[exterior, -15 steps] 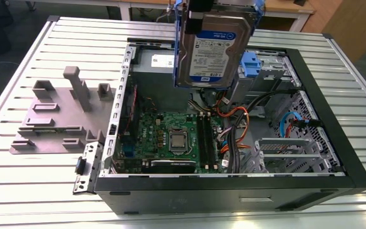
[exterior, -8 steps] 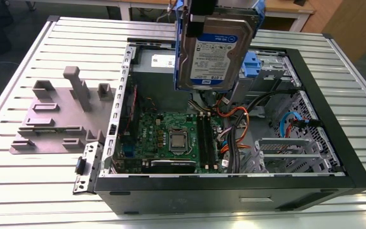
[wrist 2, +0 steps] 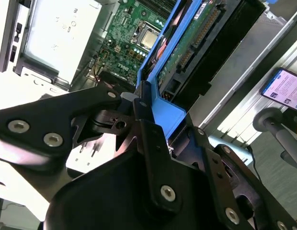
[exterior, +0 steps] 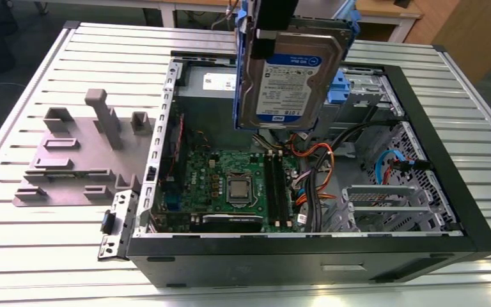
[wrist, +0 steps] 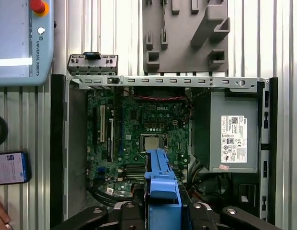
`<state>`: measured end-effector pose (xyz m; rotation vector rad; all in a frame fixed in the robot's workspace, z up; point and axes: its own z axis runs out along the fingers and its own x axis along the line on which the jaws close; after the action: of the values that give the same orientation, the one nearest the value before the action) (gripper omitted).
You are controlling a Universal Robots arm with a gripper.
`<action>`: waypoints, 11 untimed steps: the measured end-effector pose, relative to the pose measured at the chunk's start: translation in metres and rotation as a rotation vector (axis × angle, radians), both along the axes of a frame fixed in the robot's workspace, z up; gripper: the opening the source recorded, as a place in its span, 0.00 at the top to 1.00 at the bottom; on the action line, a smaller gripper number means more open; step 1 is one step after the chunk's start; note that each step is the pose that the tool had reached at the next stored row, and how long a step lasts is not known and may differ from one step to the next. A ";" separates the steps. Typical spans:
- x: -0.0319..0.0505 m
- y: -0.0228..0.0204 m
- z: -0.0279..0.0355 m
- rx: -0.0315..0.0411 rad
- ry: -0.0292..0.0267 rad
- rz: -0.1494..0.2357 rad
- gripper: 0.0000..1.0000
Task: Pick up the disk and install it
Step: 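Insert the disk into the insertion slot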
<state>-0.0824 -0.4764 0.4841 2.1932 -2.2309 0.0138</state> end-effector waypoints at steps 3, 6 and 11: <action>0.0048 -0.0009 -0.0003 0.0000 0.0000 0.000 0.64; 0.0116 -0.0011 -0.0006 0.0000 0.0000 0.000 0.64; 0.0232 -0.0012 -0.0009 0.0001 -0.0001 0.000 0.64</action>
<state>-0.0592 -0.4776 0.4832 2.1934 -2.2310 0.0138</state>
